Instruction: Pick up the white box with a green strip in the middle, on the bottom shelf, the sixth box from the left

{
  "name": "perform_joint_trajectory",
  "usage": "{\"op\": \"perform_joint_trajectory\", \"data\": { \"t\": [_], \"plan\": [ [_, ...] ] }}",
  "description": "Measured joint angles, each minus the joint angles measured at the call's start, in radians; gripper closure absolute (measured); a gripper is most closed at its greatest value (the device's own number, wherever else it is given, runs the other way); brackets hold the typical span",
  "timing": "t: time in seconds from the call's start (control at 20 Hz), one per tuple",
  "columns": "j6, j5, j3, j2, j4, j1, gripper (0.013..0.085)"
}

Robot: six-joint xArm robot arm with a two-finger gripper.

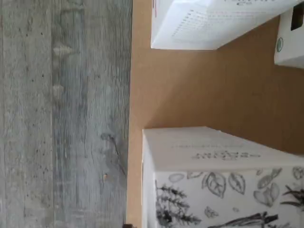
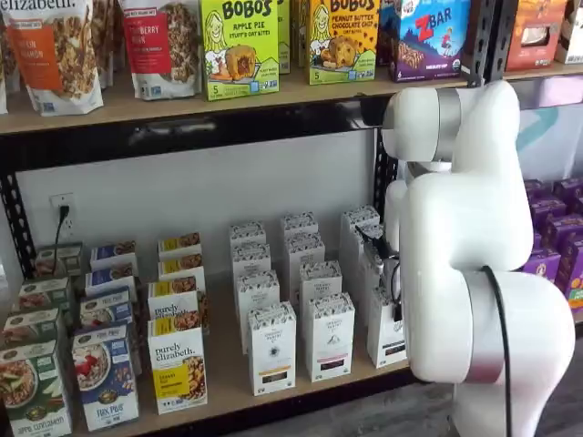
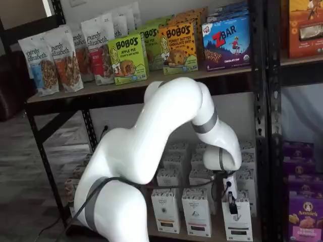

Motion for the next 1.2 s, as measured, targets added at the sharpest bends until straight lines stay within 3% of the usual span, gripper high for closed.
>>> {"op": "perform_joint_trajectory", "data": {
  "t": [0.3, 0.7, 0.95, 1.05, 1.2],
  "plan": [
    [-0.035, -0.015, 0.008, -0.004, 0.037, -0.001, 0.029],
    [-0.037, -0.004, 0.023, -0.018, 0.042, 0.001, 0.029],
    [-0.004, -0.013, 0.044, -0.032, 0.001, -0.004, 0.029],
    [-0.002, -0.016, 0.052, -0.036, -0.001, -0.004, 0.037],
    [-0.012, -0.019, 0.062, -0.043, 0.01, -0.003, 0.041]
  ]
}}
